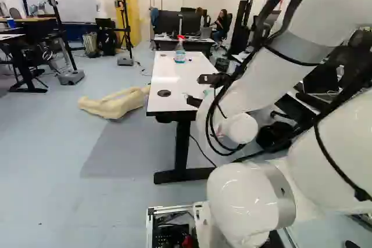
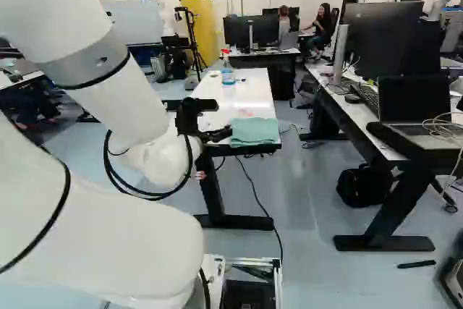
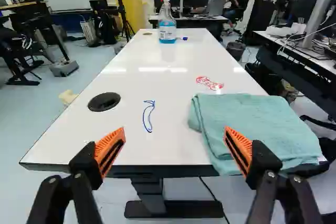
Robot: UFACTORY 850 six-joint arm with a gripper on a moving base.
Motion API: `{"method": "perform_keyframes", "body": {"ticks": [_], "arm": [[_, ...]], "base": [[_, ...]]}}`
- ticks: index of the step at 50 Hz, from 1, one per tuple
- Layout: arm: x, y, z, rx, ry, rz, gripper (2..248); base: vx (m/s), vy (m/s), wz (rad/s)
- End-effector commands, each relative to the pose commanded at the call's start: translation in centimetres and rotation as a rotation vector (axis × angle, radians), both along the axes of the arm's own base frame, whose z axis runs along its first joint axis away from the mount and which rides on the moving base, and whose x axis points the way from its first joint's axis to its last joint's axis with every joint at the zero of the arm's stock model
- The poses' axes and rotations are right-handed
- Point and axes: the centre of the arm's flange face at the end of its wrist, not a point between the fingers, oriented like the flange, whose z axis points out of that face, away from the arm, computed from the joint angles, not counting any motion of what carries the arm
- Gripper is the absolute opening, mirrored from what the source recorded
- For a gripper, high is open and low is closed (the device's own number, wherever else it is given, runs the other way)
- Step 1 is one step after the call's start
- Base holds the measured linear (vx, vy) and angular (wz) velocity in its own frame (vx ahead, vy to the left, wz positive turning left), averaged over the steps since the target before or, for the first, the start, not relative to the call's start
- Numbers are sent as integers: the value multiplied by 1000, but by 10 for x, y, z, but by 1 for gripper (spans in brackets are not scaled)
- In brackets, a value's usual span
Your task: Clean the table with the green towel
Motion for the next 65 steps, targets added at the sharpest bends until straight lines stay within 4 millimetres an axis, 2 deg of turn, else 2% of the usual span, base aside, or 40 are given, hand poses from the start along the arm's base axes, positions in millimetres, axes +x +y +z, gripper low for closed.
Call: {"method": "perform_keyframes", "body": {"ticks": [23,65], "arm": [[6,-7,3,0,-4,-25,247],[55,-56,44,-6,-73,-170,247]], "base": [[0,0,0],[0,0,0]]}}
